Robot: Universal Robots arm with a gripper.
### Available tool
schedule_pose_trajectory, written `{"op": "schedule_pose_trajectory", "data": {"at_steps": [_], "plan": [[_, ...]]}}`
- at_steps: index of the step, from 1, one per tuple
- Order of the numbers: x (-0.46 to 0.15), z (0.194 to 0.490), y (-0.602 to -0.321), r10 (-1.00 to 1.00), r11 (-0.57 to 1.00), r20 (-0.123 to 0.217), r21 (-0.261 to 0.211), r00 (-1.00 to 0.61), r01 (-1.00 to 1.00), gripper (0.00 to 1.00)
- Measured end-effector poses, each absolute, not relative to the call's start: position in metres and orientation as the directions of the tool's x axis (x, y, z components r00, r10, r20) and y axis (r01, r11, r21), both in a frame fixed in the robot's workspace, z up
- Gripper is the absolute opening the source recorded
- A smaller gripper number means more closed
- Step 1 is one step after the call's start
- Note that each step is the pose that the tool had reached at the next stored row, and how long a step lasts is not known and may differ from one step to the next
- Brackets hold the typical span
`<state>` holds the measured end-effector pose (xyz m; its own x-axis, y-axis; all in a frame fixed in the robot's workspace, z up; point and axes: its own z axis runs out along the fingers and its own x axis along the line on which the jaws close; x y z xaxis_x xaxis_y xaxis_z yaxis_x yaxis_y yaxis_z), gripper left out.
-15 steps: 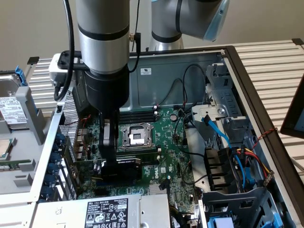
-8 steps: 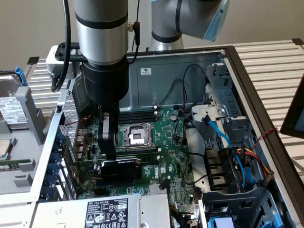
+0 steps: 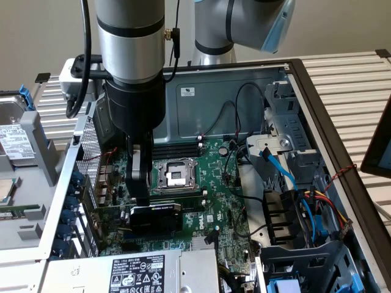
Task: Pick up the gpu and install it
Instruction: 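Press down on the gpu until it lock into place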
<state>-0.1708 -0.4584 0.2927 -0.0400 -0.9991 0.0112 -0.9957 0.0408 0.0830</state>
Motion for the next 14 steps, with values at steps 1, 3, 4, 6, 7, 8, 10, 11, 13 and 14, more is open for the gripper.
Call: {"op": "schedule_pose_trajectory", "data": {"at_steps": [1,3,4,6,7,8,10,11,13,14], "plan": [[-0.171,0.293,-0.458,-0.999,0.040,0.011,0.083,-0.039,-0.996,0.41],[-0.172,0.293,-0.458,-0.999,0.039,0.011,0.083,-0.038,-0.996,0.41],[-0.173,0.293,-0.458,-0.999,0.038,0.011,0.083,-0.037,-0.996,0.41],[-0.175,0.293,-0.458,-0.999,0.037,0.011,0.082,-0.036,-0.996,0.41],[-0.178,0.293,-0.458,-0.999,0.037,0.011,0.081,-0.036,-0.996,0.41],[-0.181,0.292,-0.458,-0.999,0.037,0.011,0.079,-0.036,-0.996,0.38],[-0.187,0.292,-0.458,-0.999,0.037,0.011,0.072,-0.036,-0.997,0.32],[-0.190,0.291,-0.458,-0.999,0.037,0.011,0.066,-0.036,-0.997,0.26],[-0.194,0.290,-0.458,-0.999,0.037,0.010,0.052,-0.036,-0.998,0.20],[-0.196,0.289,-0.458,-0.999,0.037,0.010,0.043,-0.036,-0.998,0.14]]}}
